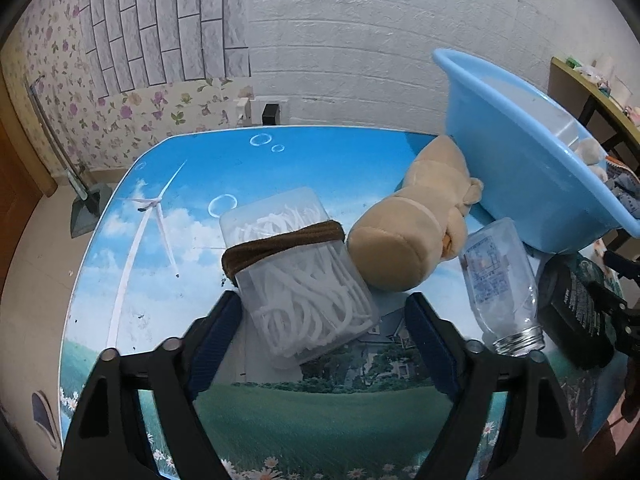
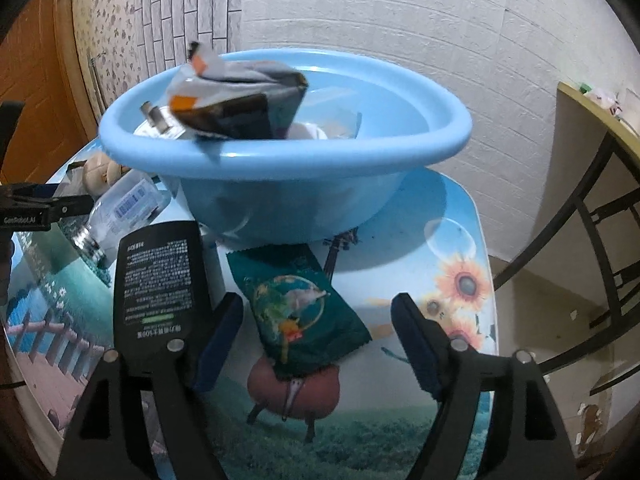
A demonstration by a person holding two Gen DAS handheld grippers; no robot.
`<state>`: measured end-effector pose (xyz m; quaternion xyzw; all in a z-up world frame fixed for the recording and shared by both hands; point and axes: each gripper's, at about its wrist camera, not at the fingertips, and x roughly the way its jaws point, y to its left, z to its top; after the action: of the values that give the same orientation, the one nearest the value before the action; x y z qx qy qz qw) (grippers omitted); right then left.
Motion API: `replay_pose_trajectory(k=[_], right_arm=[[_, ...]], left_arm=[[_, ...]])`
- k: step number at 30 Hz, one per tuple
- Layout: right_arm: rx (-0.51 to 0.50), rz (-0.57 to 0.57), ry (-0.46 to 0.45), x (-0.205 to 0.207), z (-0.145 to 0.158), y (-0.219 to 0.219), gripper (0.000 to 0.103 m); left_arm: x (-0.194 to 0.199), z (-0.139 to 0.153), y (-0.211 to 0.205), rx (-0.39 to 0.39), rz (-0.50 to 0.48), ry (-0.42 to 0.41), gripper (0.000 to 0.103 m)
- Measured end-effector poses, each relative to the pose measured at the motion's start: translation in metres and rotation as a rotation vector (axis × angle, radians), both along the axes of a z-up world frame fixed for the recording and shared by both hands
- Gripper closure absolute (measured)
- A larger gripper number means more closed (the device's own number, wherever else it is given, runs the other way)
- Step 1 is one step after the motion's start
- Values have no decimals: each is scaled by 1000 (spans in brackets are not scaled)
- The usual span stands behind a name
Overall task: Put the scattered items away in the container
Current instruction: 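Grasp the banded box of white strips with the left gripper while the right grasps the green snack packet, then lift the strip box and green packet and carry both toward the basin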
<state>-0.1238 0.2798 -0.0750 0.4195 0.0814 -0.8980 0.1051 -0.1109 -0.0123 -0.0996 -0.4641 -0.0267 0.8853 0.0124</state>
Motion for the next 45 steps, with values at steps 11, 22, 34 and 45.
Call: replay_pose_trajectory(k=[11,22,34,45], right_arm=[[-109,-6,-45,6,-4,13,51],[-139,-98,-34,41,8,16,51],[-102,-115,-23,70,20,-1,51],[-101,-154,-47,83,18,3,51]], left_arm=[[13,5,-8,19,-15,19,45],[53,18,0,35,-68,62,47],[104,23,4,45,-121,71,47],[122,19,7,49,-140,59,47]])
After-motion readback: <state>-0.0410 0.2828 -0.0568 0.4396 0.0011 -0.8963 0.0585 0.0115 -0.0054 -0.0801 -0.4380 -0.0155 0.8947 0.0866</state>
